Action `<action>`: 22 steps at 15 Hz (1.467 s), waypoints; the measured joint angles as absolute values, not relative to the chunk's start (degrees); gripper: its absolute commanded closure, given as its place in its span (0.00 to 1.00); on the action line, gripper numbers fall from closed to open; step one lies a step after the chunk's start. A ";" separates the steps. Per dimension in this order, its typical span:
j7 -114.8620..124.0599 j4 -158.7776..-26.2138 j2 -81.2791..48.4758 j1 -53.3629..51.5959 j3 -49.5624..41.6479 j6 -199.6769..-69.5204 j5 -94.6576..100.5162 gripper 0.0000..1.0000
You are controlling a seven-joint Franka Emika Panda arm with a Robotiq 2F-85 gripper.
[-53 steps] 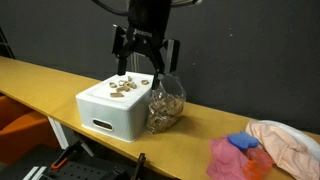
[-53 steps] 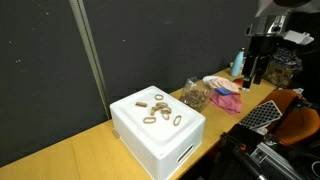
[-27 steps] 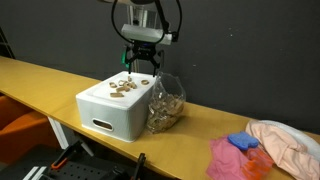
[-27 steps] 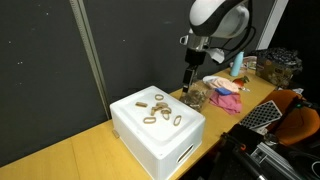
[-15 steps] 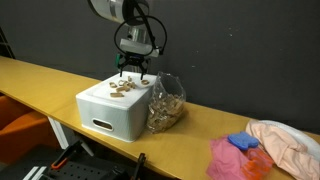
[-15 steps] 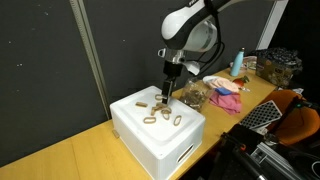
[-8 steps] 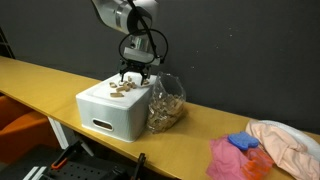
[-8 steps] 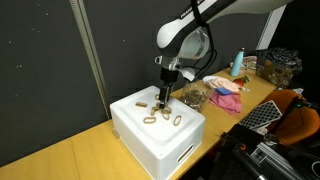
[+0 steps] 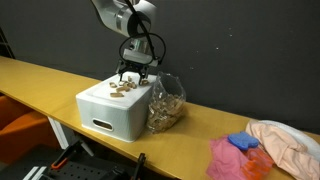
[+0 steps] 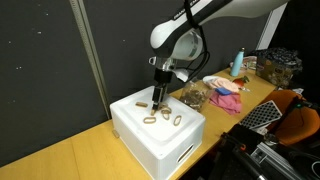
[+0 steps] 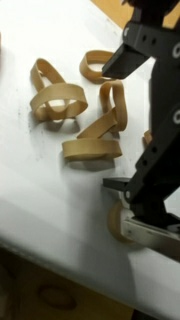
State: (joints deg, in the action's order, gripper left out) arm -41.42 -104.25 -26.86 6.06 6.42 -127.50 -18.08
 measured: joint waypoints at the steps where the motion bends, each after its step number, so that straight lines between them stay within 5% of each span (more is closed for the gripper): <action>1: -41.42 -103.83 -27.03 6.04 6.73 -127.26 -18.08 0.00; 13: -39.26 -103.15 -27.30 5.38 7.49 -124.89 -16.31 0.04; 15: -38.13 -103.15 -27.30 5.28 7.49 -124.89 -14.88 0.28; 22: -36.24 -103.10 -27.29 5.28 7.39 -125.02 -12.22 0.76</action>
State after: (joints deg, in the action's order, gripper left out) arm -36.24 -103.10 -27.29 5.28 7.39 -125.02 -12.22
